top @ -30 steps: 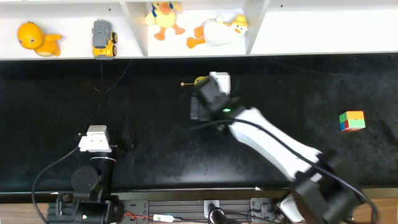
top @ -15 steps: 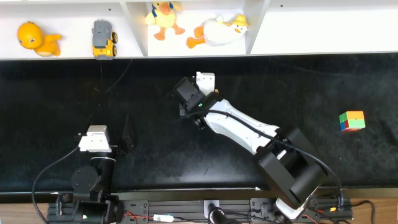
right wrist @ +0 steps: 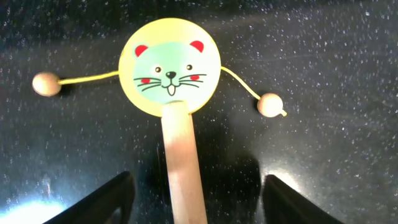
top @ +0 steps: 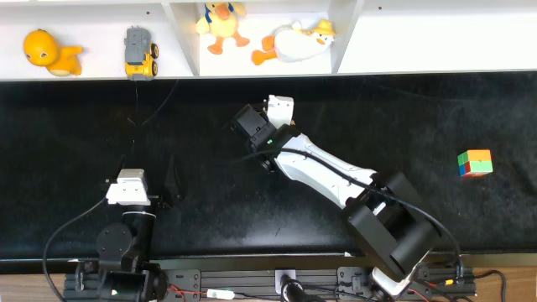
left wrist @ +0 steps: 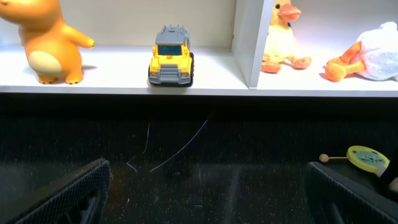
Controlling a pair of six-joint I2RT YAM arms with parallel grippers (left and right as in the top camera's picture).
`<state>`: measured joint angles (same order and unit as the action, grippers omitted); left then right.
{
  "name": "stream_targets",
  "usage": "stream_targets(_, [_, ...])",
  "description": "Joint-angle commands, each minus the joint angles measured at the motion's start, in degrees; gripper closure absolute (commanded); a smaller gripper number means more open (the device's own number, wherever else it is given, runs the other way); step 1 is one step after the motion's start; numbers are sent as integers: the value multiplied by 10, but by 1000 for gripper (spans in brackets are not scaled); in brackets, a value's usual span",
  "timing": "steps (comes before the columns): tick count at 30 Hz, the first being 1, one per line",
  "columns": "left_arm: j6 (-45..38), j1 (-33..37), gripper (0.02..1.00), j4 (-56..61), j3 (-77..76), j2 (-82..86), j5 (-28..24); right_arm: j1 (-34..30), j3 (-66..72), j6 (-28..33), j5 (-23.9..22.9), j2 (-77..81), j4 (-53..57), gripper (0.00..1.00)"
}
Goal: Store Toys
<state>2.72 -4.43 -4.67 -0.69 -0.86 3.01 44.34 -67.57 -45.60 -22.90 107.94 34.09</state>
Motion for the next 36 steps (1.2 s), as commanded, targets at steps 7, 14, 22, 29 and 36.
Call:
stream_targets(7, [-12,-1,23,0,2,7,-4,14,-15,-7,-5,17,-5,663])
stream_targets(14, [-12,-1,20,0,2,7,-4,19,30,-7,-3,-68,3,858])
stream_targets(22, [-12,-1,23,0,2,7,-4,17,219,-15,-37,-326,32,928])
stream_targets(29, [-12,-1,20,0,2,7,-4,-68,265,-43,-78,-466,197,958])
stream_targets(36, [-12,-1,20,0,2,7,-4,-329,216,298,71,-458,113,958])
